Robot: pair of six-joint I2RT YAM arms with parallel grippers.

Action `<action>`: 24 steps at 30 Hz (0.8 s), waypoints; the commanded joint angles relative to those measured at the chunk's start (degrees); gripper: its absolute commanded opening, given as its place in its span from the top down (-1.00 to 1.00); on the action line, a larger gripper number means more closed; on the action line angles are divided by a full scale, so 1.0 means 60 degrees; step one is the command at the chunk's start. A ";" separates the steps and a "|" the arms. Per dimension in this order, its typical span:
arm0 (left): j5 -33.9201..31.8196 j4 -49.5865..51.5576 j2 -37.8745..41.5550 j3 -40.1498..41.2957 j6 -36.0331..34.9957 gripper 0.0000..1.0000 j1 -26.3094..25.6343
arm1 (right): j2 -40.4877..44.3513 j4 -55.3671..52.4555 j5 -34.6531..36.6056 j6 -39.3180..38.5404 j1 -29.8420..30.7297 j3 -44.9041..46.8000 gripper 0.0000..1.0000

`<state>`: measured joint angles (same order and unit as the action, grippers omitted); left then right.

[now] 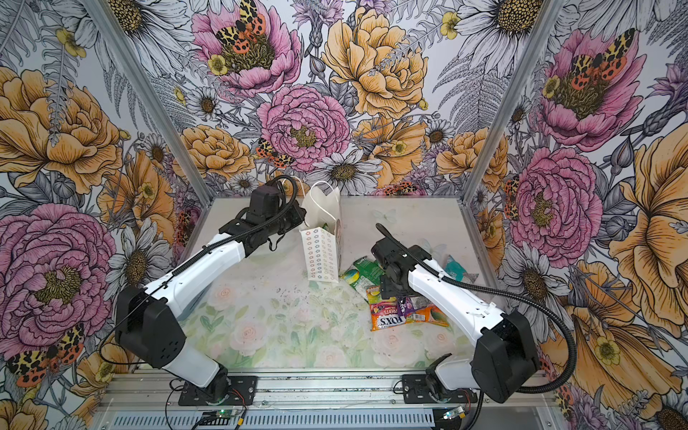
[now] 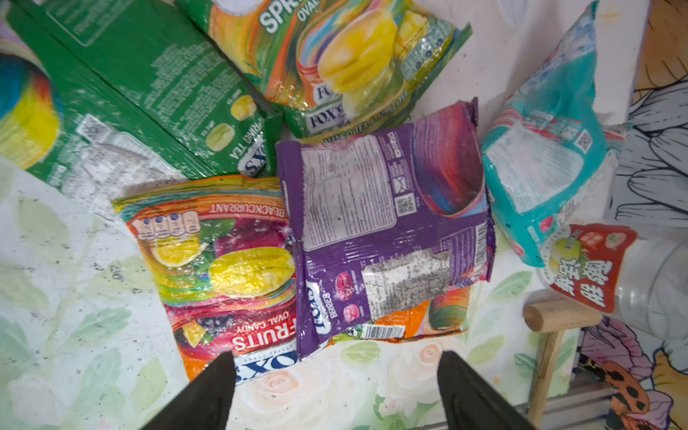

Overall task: Place the snacks into the paper bag
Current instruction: Pick up the snack.

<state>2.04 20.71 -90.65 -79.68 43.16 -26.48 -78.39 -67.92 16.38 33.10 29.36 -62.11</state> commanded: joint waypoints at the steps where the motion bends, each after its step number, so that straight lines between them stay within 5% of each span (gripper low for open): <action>1: 0.0211 -0.0046 -0.0060 0.0127 0.0073 1.00 0.0004 | -0.0268 0.0203 0.0390 0.0413 -0.0110 0.0226 -0.78; 24: 0.0152 -0.0068 -0.0093 0.0140 0.0073 1.00 0.0057 | -0.2812 0.2049 0.0313 0.0111 -0.0906 0.0947 -0.77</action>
<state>2.24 20.69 -90.65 -79.68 43.16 -26.37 -93.60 -59.64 18.87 34.48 24.36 -56.82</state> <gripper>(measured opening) 0.050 0.899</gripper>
